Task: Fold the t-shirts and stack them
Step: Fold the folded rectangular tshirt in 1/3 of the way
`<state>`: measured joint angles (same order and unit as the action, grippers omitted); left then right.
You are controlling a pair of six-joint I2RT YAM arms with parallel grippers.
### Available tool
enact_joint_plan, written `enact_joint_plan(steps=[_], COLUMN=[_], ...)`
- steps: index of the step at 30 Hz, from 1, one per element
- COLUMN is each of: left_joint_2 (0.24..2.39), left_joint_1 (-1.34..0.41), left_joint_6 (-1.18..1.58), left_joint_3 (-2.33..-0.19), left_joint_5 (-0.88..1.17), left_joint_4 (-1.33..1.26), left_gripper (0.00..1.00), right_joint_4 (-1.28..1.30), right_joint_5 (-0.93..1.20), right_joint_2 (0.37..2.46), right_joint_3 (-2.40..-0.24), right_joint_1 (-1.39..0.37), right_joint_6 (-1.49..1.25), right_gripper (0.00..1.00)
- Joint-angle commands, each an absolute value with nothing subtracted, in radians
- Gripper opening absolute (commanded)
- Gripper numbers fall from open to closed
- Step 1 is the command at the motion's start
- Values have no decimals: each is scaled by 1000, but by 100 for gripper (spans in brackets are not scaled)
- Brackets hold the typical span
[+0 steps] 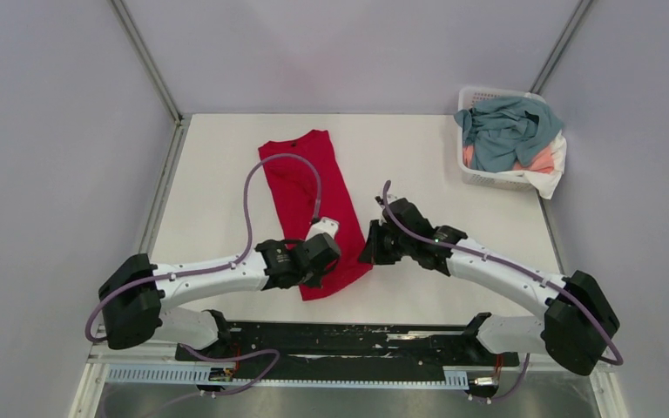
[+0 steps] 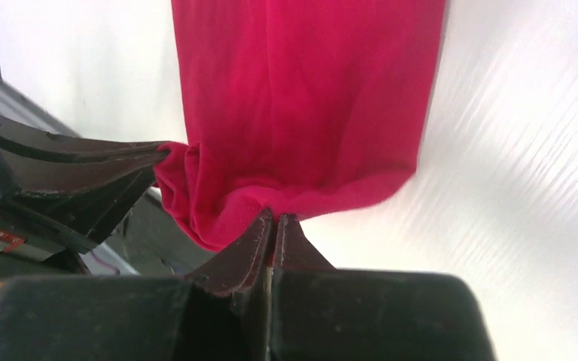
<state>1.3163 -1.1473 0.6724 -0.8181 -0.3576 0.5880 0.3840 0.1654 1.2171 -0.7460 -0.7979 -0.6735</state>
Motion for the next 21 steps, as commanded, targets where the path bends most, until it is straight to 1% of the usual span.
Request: enact_joint_plan(steps=[1,4,6,13,21], left_joint_2=[1274,1267,1287,1379,1508], left_joint_1=[-1037,-945,-886,-733,-598], left_joint_6=[650,590,567,483,431], left_joint_3=[-847,-858,-887,-973,-1073], left_joint_5=[-408,-401,-397,-407,-335], left_joint_4=[506,449,459,469,430], left_gripper=[0,0,0,0,0], right_joint_4=[289,261,262,263,262], right_joint_5=[41,1,-40,-27,23], right_joint_2=[1303,1391,1455,1660,1861], right_joint_3=[-882,-975,-1042,-1233,-1420], right_joint_1=[-754,-740,-725,-647,-602], right_joint_6=[-660,-625,-598,-540,-493], right_gripper=[0,0,0,0,0])
